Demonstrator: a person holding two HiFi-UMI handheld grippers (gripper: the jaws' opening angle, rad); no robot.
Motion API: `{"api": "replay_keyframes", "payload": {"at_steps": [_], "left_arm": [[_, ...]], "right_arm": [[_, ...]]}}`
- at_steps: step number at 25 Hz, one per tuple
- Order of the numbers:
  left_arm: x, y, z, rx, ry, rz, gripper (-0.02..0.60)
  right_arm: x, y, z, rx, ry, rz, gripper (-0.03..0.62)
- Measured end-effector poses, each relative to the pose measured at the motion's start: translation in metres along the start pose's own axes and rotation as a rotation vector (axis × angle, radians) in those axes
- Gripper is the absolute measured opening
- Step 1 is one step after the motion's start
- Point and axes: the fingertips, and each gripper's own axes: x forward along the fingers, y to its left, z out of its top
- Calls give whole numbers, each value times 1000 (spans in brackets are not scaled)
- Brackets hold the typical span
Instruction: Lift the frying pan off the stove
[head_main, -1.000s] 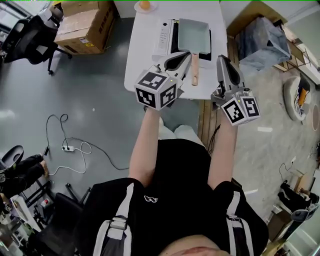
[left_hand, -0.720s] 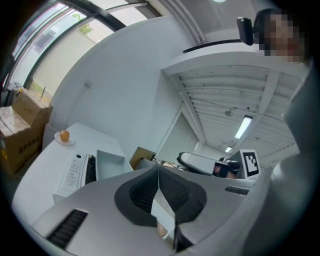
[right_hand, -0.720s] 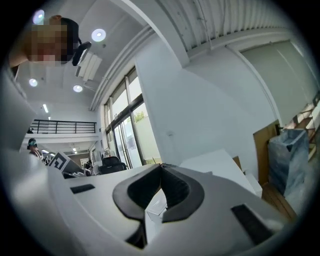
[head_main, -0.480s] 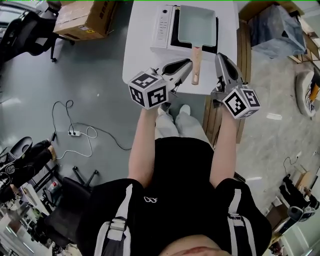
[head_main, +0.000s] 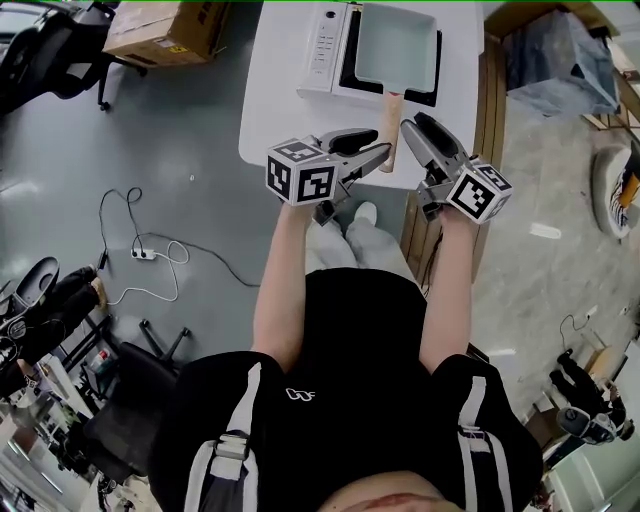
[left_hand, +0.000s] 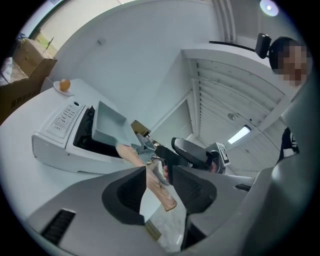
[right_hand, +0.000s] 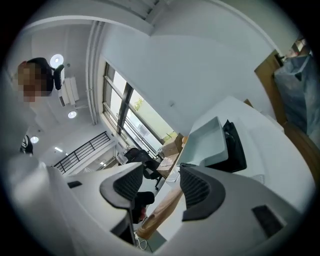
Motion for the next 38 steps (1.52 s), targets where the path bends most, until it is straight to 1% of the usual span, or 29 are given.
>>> {"api": "replay_keyframes", "payload": {"at_steps": [2, 4, 7, 11, 14, 19, 22, 25, 29, 33, 38], "left_arm": [[0, 7, -7, -11, 27, 9, 181], [2, 8, -15, -40, 59, -19, 230], [5, 5, -26, -79, 101, -84, 233], [12, 8, -34, -136, 113, -106, 233], [19, 10, -41, -160, 143, -114, 233], [24, 8, -39, -184, 144, -135, 225], [29, 5, -39, -206, 144, -159, 193], [32, 4, -39, -231, 142, -180, 186], [32, 2, -41, -198, 157, -186, 186], [31, -1, -41, -171, 163, -189, 187], [23, -7, -38, -136, 180, -190, 192]], "right_arm": [[2, -5, -9, 14, 33, 4, 230], [4, -12, -18, 34, 68, 11, 230], [8, -14, -35, 62, 131, 50, 230], [15, -8, -56, 117, 200, 133, 232], [18, -10, -64, 155, 215, 156, 232], [23, -12, -62, 177, 214, 175, 219], [23, -17, -62, 212, 208, 167, 179], [22, -18, -61, 251, 193, 164, 169], [19, -19, -62, 245, 172, 172, 166], [17, -19, -61, 249, 137, 200, 164], [18, -6, -56, 261, 91, 246, 164]]}}
